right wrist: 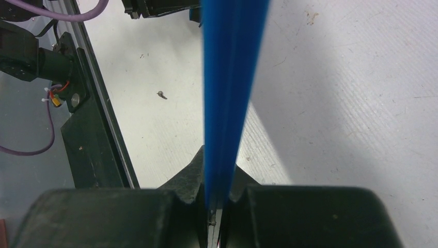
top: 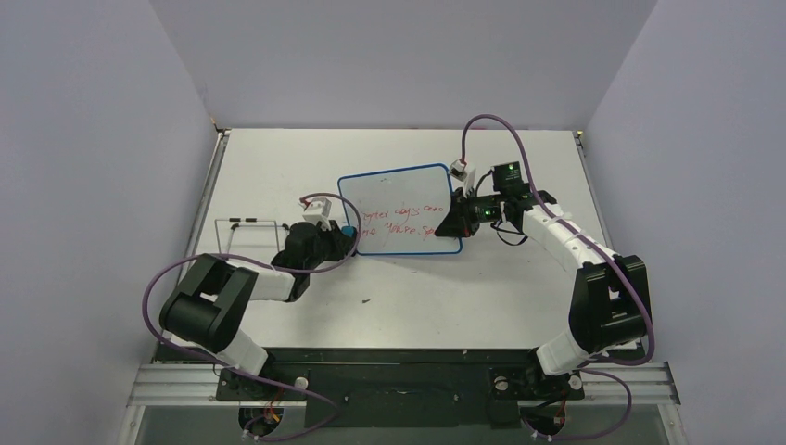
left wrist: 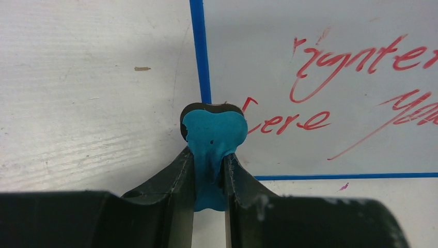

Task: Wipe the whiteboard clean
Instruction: Erase the whiteboard at the whiteboard stand.

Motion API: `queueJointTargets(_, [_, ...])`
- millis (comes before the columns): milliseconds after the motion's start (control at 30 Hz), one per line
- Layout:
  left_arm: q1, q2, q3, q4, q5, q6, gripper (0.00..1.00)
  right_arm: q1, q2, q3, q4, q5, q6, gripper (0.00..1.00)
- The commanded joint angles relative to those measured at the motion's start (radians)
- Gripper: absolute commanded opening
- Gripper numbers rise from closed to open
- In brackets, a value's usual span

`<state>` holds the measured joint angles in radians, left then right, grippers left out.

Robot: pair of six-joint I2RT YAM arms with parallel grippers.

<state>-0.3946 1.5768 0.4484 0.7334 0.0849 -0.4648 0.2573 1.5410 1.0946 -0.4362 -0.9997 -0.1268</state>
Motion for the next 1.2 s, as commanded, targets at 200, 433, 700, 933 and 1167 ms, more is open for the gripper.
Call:
queueJointTargets(200, [0.037,-0.031,0.147,-0.052,0.029,0.011,0.00,0.015,-0.031,0.003,0.001,-0.059,-0.037,0.00])
queueJointTargets(433, [0.091,-0.071,0.139,-0.056,0.093,-0.034,0.00,0.013,-0.032,-0.007,0.023,-0.032,-0.010,0.00])
queueJointTargets(700, [0.122,-0.219,0.044,-0.116,0.082,-0.034,0.00,0.009,-0.036,-0.029,0.087,0.016,0.053,0.00])
queueJointTargets(933, [0.013,-0.168,0.103,-0.160,0.035,0.063,0.00,0.010,-0.040,-0.035,0.104,0.022,0.070,0.00])
queueJointTargets(1167, [-0.082,-0.061,0.195,-0.140,-0.149,0.080,0.00,0.007,-0.040,-0.037,0.105,0.016,0.072,0.00])
